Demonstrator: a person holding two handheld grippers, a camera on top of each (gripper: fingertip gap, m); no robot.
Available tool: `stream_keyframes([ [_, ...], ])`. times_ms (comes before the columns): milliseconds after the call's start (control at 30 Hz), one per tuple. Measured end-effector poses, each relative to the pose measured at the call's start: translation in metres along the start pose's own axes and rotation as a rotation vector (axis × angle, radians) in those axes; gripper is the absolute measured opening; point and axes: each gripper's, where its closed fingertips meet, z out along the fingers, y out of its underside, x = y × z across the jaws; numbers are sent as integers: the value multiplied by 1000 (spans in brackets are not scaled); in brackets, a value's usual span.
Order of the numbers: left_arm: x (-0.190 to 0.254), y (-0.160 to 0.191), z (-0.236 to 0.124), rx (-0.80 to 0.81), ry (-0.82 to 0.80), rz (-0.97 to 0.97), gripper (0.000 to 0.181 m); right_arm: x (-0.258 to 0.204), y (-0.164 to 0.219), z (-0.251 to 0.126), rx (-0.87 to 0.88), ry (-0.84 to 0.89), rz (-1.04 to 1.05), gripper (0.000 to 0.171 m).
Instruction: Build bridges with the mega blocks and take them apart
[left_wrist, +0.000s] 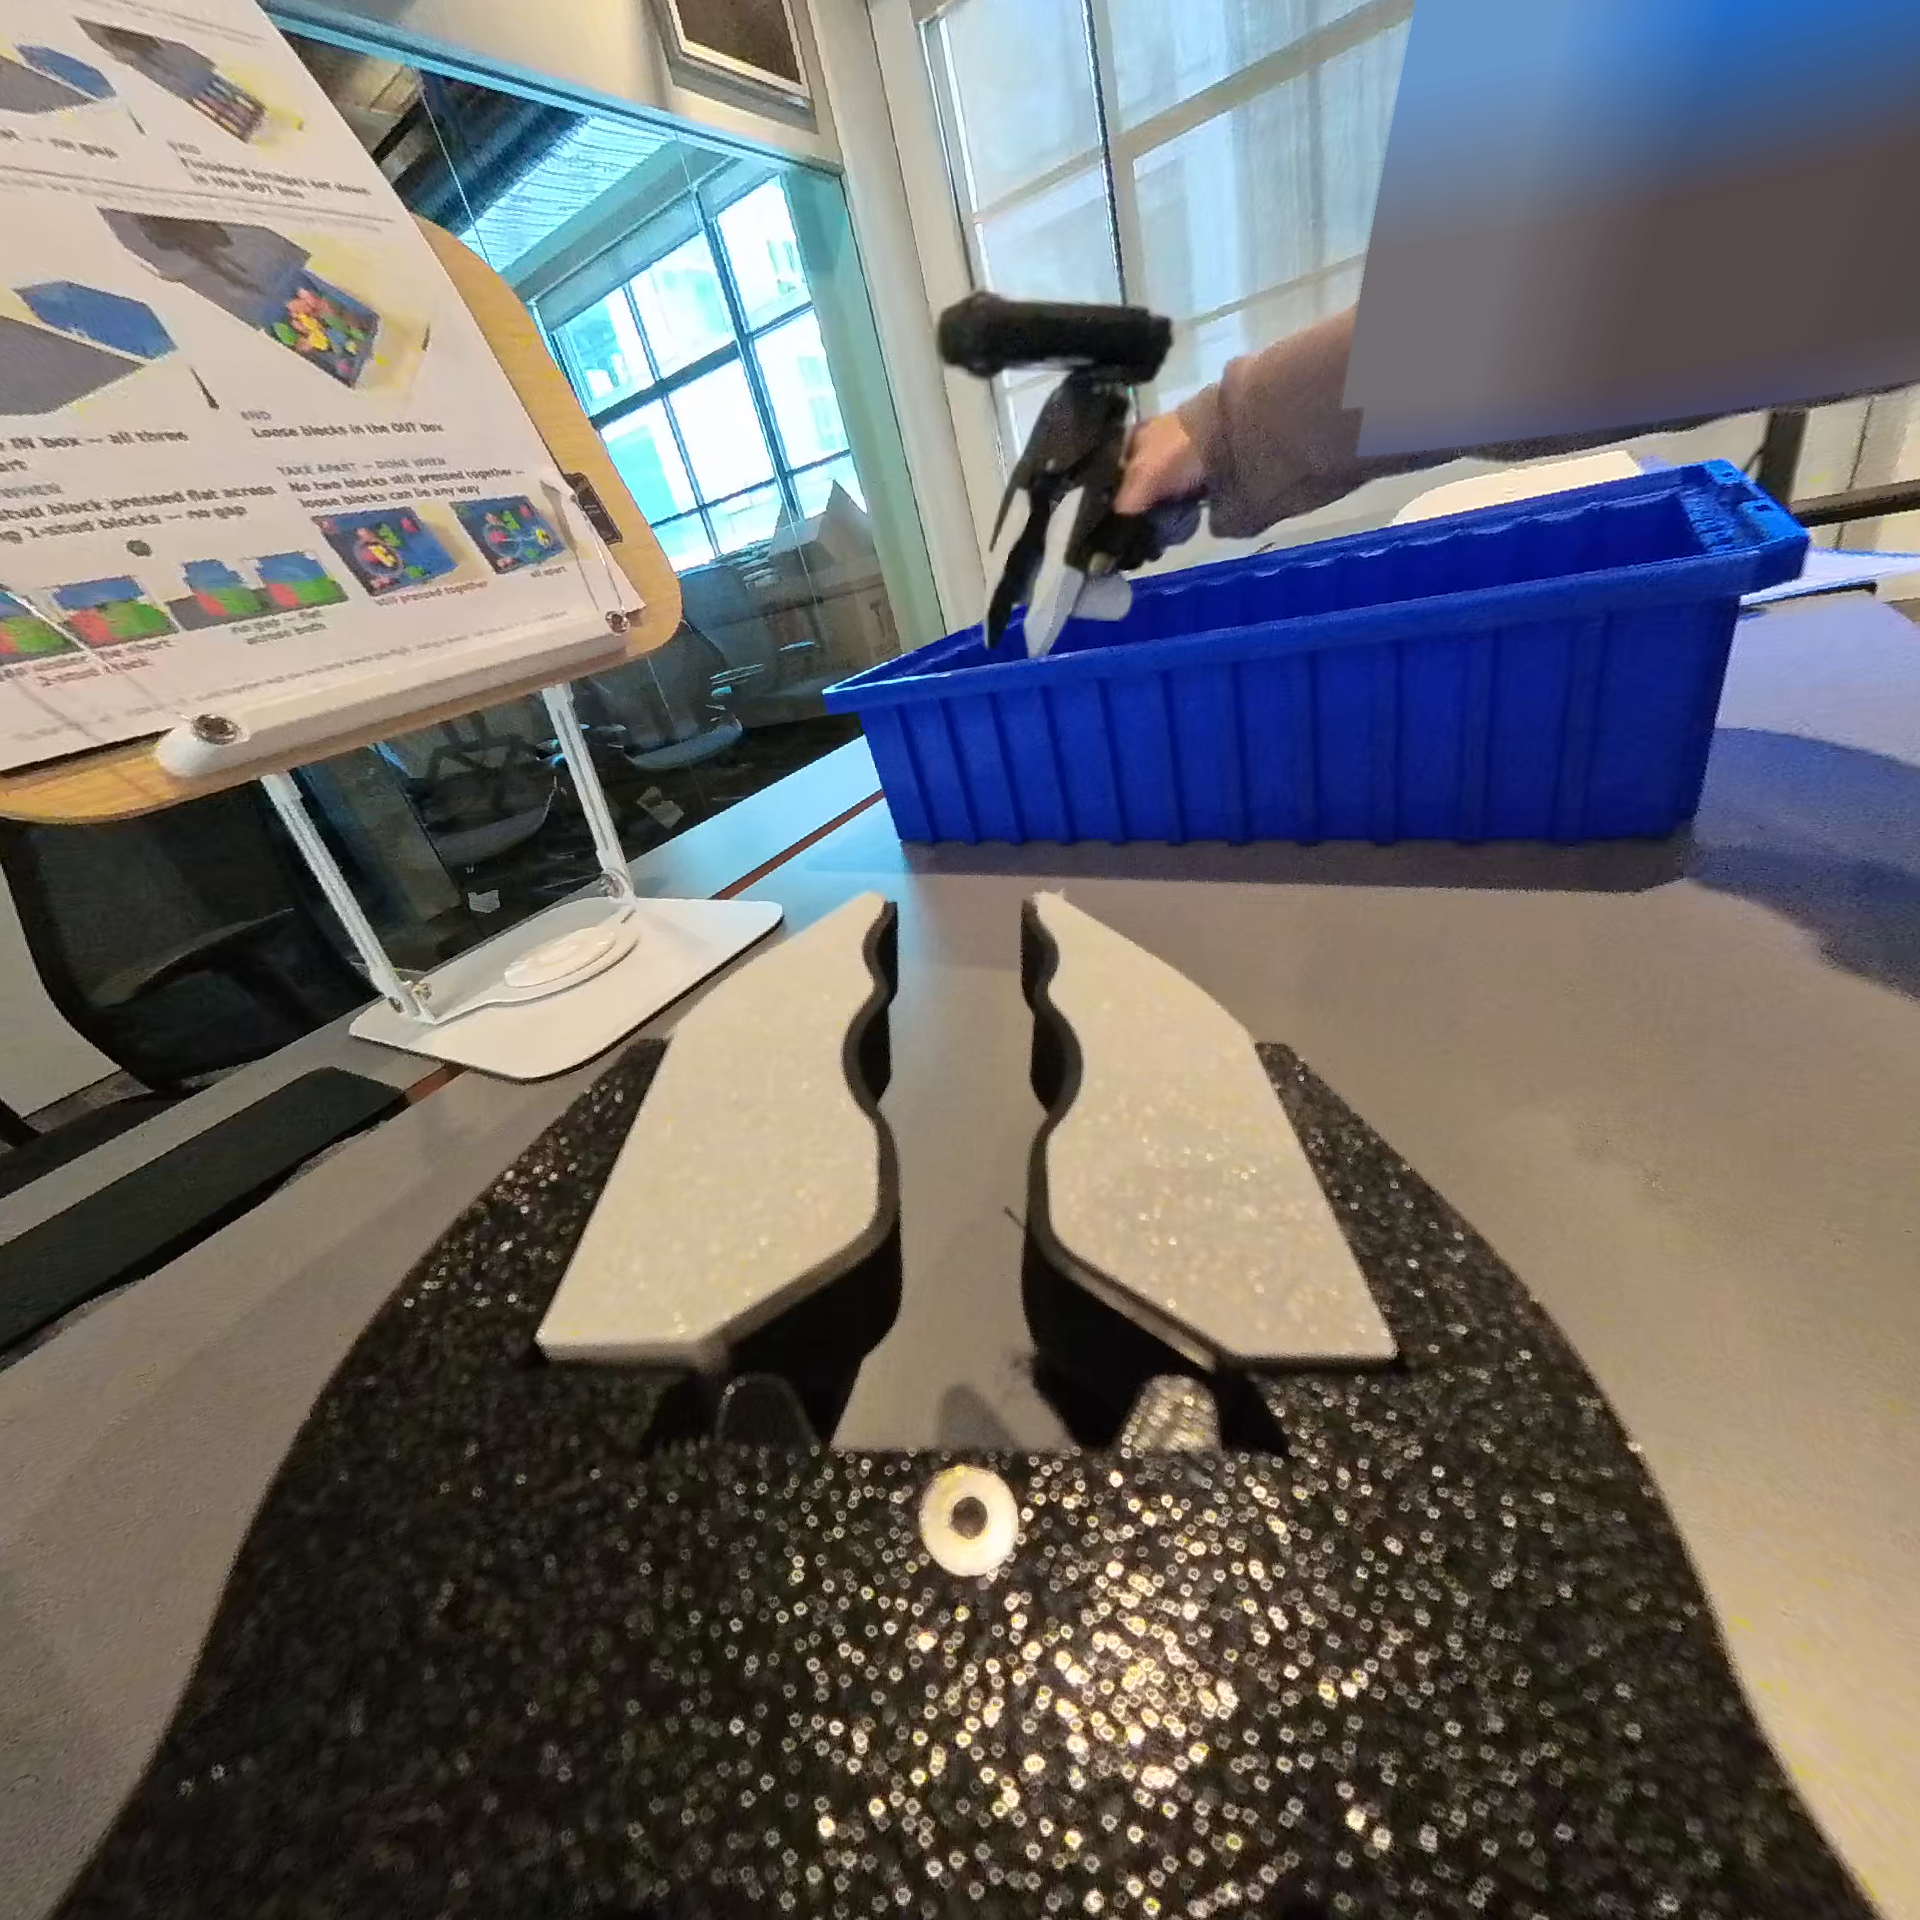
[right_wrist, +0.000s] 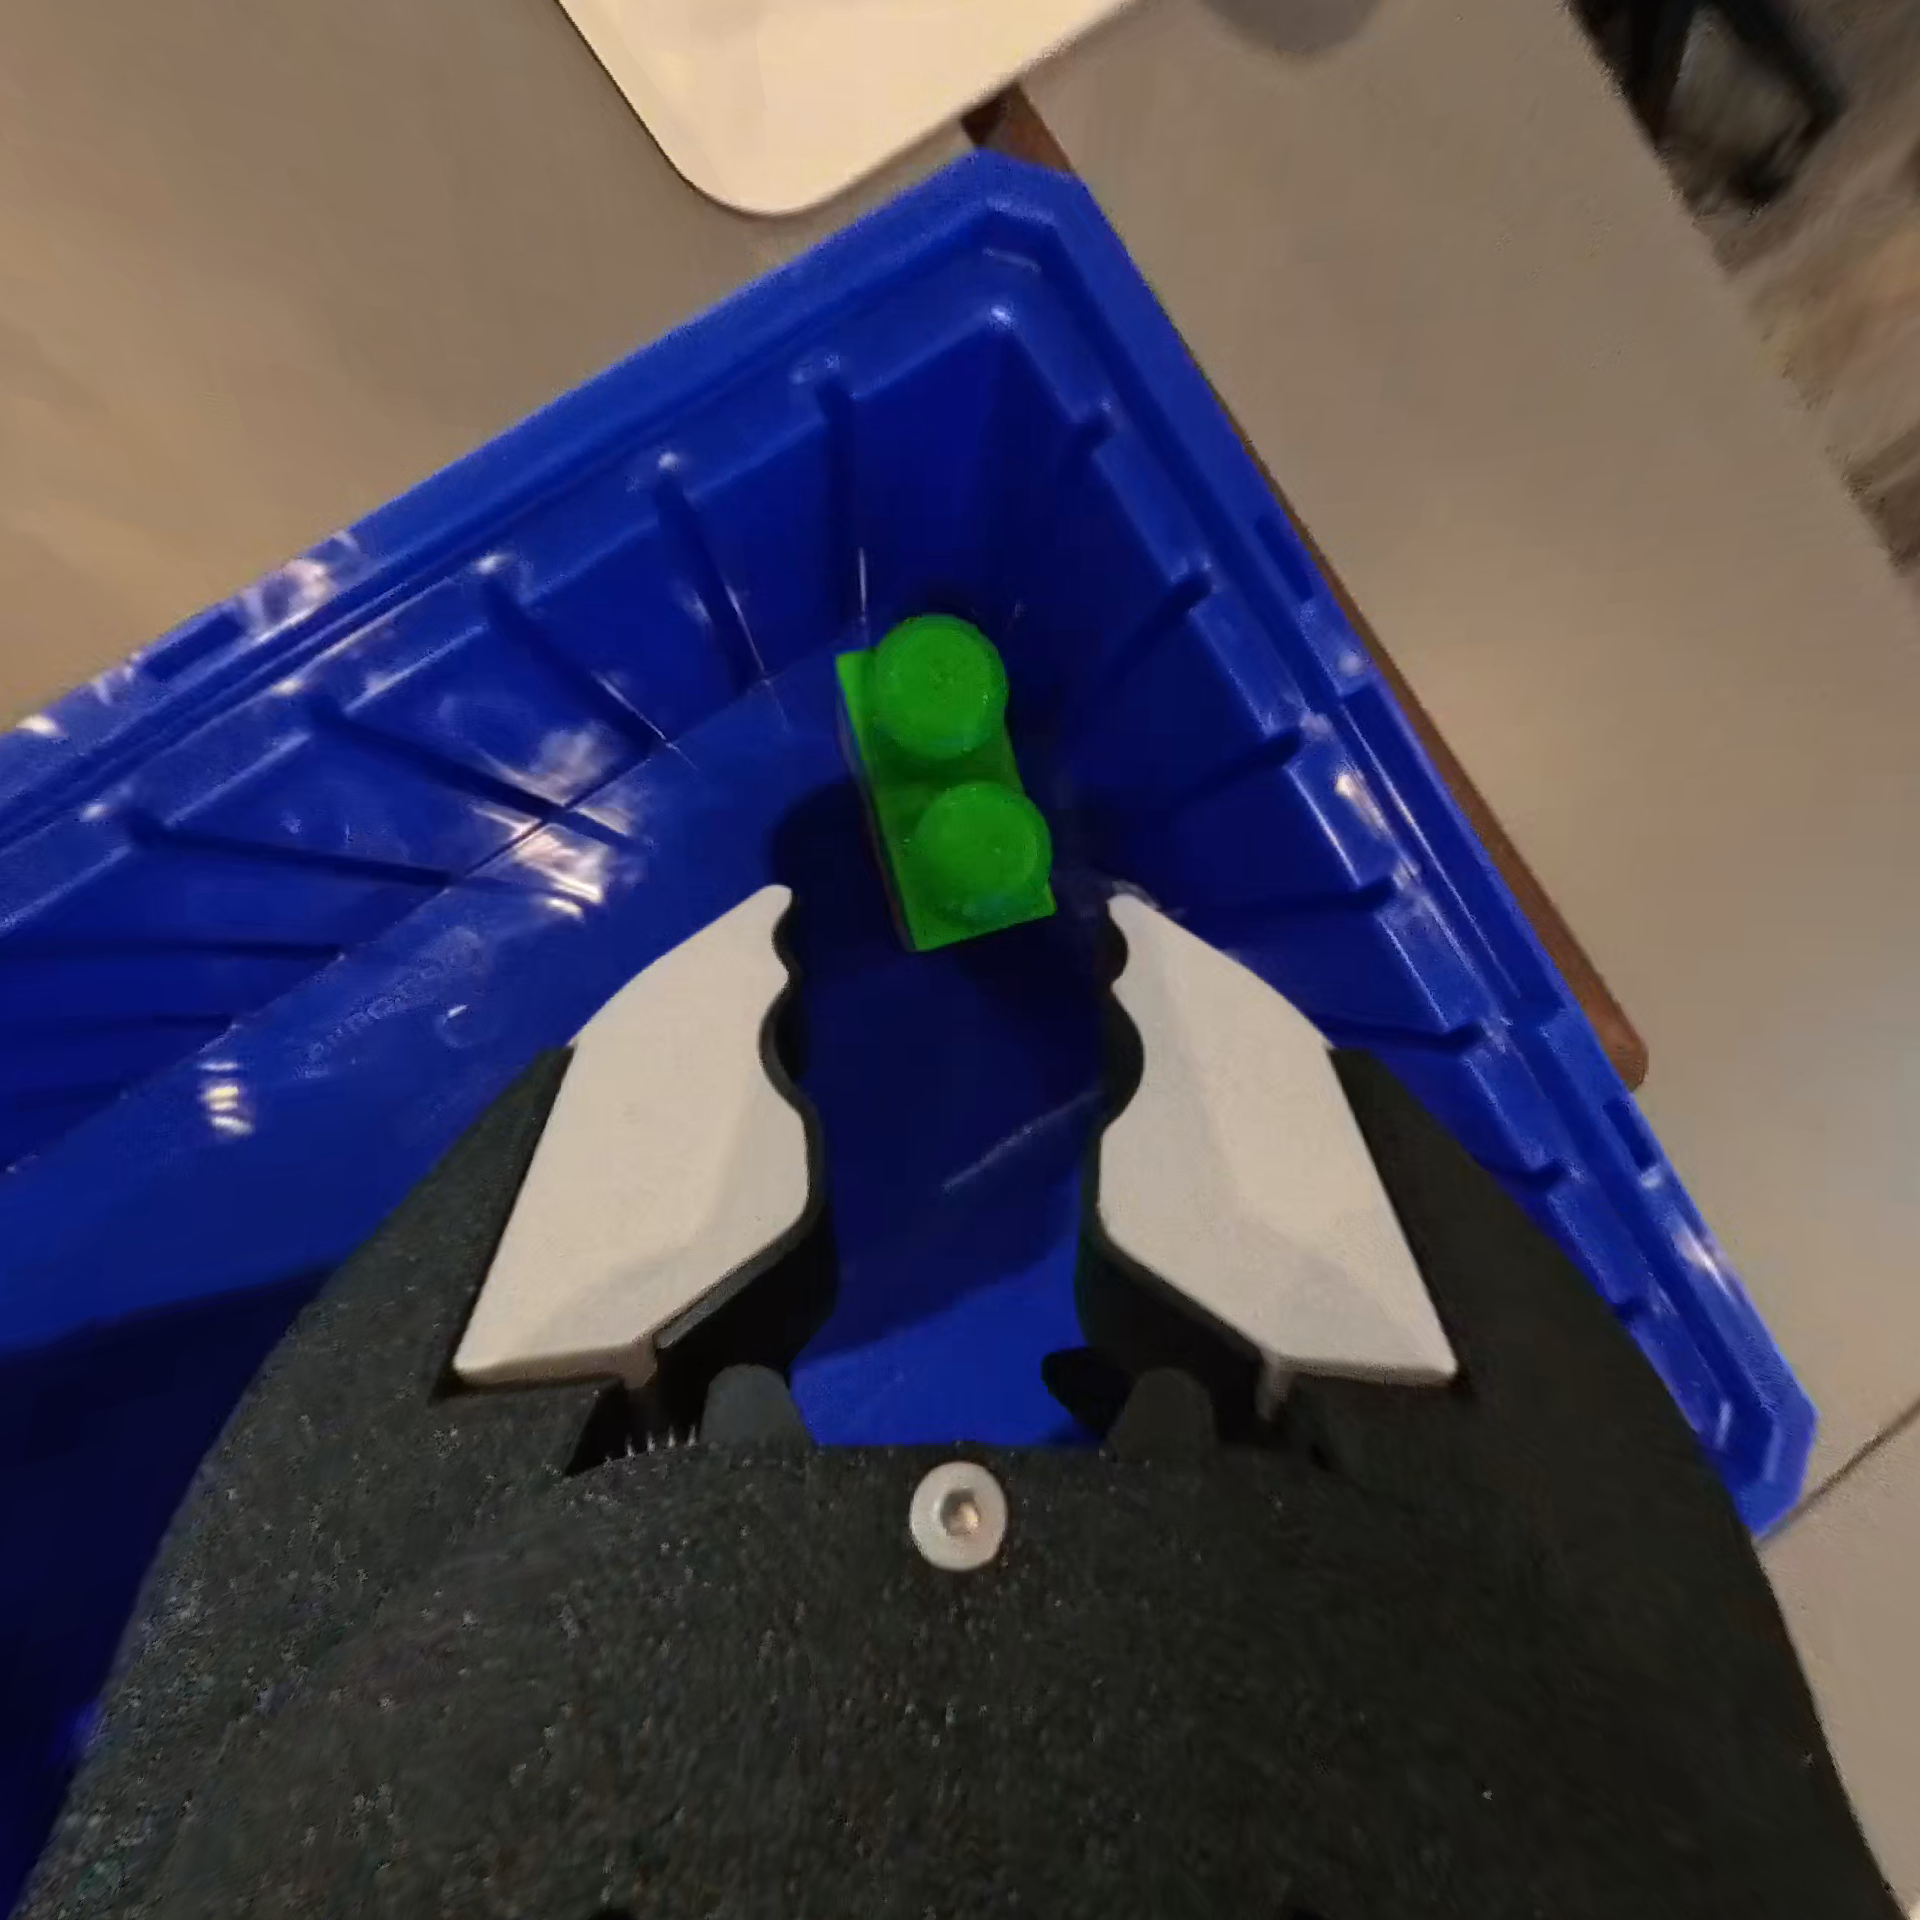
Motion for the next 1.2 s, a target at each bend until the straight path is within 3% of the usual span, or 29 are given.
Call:
stream_keyframes([
  [33,0,0,-1,1,-1,2,21,1,-1,4,-16,-12,14,51],
  [300,0,1,0,-4,-1,8,20,4,4,25,-226,-88,-37,64],
  [467,-1,1,0,-5,-3,6,20,3,17,32,-374,-116,-106,43],
  [533,-1,2,0,-7,-2,5,20,4,16,33,-369,-118,-152,34],
  [867,-1,3,1,-17,-2,11,18,8,11,35,-373,-138,-456,34],
  [1067,0,4,1,-19,1,12,18,12,6,37,-356,-100,-455,35],
  [1200,-1,4,1,-17,1,9,18,10,6,35,-343,-103,-421,45],
])
